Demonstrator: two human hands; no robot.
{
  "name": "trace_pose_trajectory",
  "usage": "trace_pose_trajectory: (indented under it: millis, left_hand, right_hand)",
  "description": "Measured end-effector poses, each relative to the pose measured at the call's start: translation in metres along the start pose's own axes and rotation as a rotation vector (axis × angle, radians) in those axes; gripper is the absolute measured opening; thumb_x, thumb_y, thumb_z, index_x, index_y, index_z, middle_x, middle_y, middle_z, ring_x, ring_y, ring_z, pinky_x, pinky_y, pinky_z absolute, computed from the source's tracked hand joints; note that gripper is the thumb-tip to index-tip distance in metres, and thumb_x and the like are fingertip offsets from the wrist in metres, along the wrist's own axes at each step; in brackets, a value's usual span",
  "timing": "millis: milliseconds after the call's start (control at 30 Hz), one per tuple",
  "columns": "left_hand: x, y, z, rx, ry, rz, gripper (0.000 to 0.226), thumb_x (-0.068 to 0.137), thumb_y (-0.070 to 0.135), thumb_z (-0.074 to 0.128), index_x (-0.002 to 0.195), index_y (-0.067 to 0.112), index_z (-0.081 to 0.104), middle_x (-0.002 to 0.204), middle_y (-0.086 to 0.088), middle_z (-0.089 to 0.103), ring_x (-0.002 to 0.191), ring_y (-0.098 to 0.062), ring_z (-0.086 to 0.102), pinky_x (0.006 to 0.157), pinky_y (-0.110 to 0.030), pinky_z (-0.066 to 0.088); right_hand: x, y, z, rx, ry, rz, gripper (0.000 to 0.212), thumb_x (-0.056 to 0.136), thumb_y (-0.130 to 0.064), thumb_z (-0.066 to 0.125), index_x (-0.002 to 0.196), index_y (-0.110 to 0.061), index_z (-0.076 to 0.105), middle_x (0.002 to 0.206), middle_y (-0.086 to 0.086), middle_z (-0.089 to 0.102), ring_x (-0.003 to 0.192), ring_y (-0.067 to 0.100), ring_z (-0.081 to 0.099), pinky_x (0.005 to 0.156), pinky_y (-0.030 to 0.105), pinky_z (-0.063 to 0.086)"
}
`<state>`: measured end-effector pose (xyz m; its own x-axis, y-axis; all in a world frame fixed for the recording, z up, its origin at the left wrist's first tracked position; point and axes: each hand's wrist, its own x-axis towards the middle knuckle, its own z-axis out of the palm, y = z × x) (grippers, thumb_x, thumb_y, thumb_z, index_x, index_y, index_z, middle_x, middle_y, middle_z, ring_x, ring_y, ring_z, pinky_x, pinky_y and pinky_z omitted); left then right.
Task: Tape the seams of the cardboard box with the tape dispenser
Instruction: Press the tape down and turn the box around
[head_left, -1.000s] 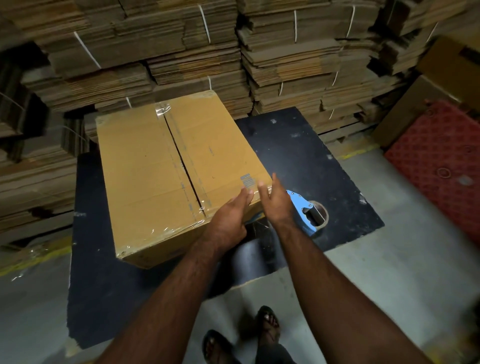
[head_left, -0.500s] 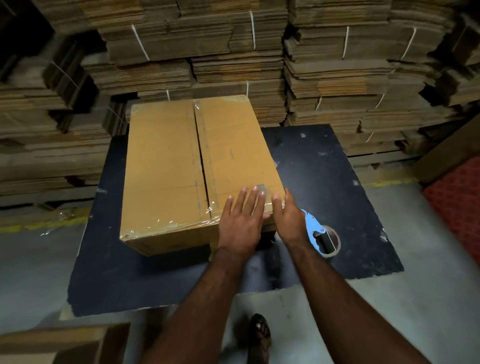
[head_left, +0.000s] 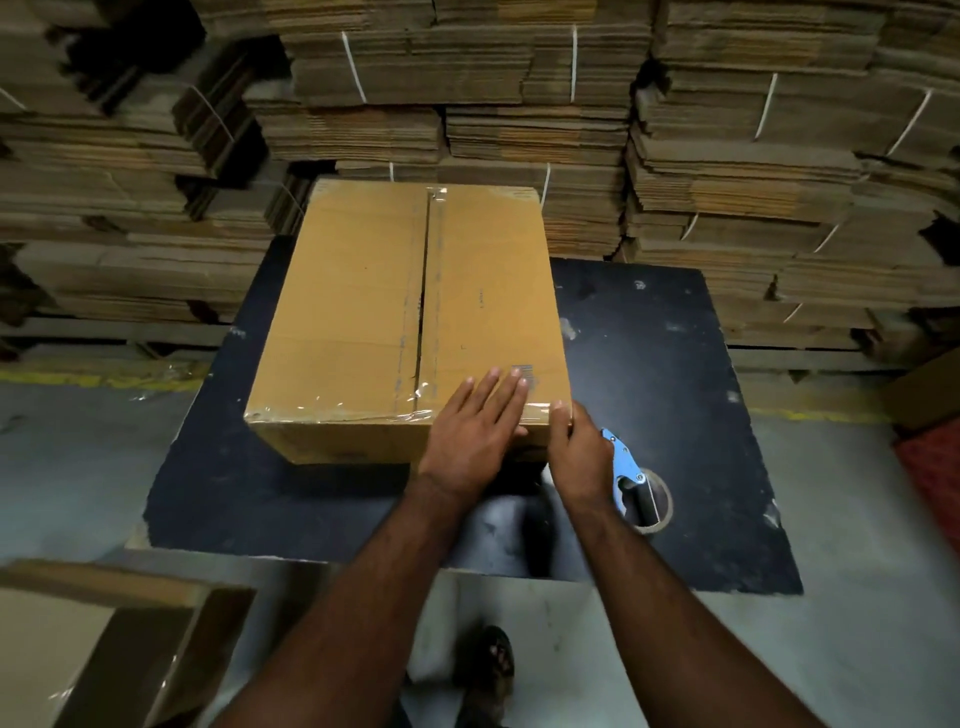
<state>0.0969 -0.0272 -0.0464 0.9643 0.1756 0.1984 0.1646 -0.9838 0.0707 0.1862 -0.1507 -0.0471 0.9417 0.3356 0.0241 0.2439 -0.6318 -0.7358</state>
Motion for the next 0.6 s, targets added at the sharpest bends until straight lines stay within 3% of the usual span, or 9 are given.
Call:
trace_pose_trajectory:
  millis: [100,167,233,300,367,467,600]
  left_hand:
    - [-0.012,-0.015,-0.005,-0.069,-0.026,0.164,0.078,0.081,-0.001,0.061,0.152,0.007,0.031,0.159,-0.01,0.029,0.145,-0.029,0.03,0.118,-0.043,0.025]
    - [-0.015,-0.017,-0.012,-0.09,-0.062,0.161,0.091,0.072,-0.002,0.067,0.153,0.006,0.027,0.16,-0.011,0.025,0.147,-0.029,0.024,0.12,-0.043,0.022]
    - [-0.014,-0.01,-0.014,-0.096,-0.024,0.083,0.08,0.078,0.004,0.065,0.151,0.003,0.032,0.157,-0.015,0.03,0.145,-0.03,0.029,0.117,-0.047,0.029]
    - [-0.015,-0.006,-0.013,-0.069,0.02,-0.005,0.069,0.085,0.009,0.062,0.148,0.002,0.036,0.154,-0.017,0.035,0.143,-0.031,0.034,0.115,-0.049,0.033]
    - [-0.02,-0.006,-0.009,-0.065,0.012,-0.038,0.08,0.076,0.003,0.07,0.149,0.004,0.036,0.155,-0.014,0.036,0.143,-0.029,0.034,0.117,-0.046,0.029]
    - [-0.02,-0.008,-0.009,-0.089,0.061,-0.013,0.087,0.066,-0.009,0.073,0.146,0.004,0.041,0.151,-0.014,0.042,0.14,-0.03,0.04,0.115,-0.045,0.03]
    - [-0.023,-0.006,-0.012,-0.124,0.055,0.029,0.088,0.063,-0.015,0.075,0.143,0.004,0.046,0.147,-0.015,0.047,0.137,-0.03,0.045,0.114,-0.046,0.034]
  right_hand:
    - [0.002,-0.003,-0.001,0.05,-0.031,0.09,0.038,0.106,-0.034,0.033,0.116,-0.012,0.063,0.109,0.017,0.069,0.101,0.037,0.062,0.082,0.035,0.043]
    - [0.002,-0.007,-0.001,0.012,-0.03,0.106,0.042,0.105,-0.031,0.03,0.128,-0.009,0.057,0.122,0.02,0.064,0.112,0.039,0.058,0.092,0.038,0.043]
    - [0.0,-0.011,0.0,-0.127,0.045,-0.104,0.051,0.102,-0.029,0.03,0.142,-0.001,0.045,0.141,0.023,0.051,0.131,0.036,0.048,0.106,0.04,0.037]
    - [-0.006,-0.004,0.002,-0.281,0.074,-0.468,0.051,0.101,-0.028,0.034,0.142,0.001,0.046,0.148,0.019,0.044,0.139,0.03,0.041,0.115,0.042,0.028]
    - [-0.008,0.011,0.003,-0.394,0.01,-0.724,0.046,0.102,-0.023,0.042,0.142,-0.003,0.048,0.15,0.015,0.044,0.142,0.027,0.037,0.117,0.042,0.023]
    - [0.006,0.025,0.001,-0.436,-0.022,-0.84,0.051,0.094,-0.003,0.055,0.144,-0.006,0.046,0.15,0.011,0.044,0.142,0.025,0.036,0.12,0.04,0.02]
    - [0.006,0.032,-0.013,-0.329,-0.005,-0.934,0.052,0.084,0.01,0.041,0.129,-0.003,0.062,0.135,0.011,0.06,0.129,0.028,0.053,0.115,0.038,0.03]
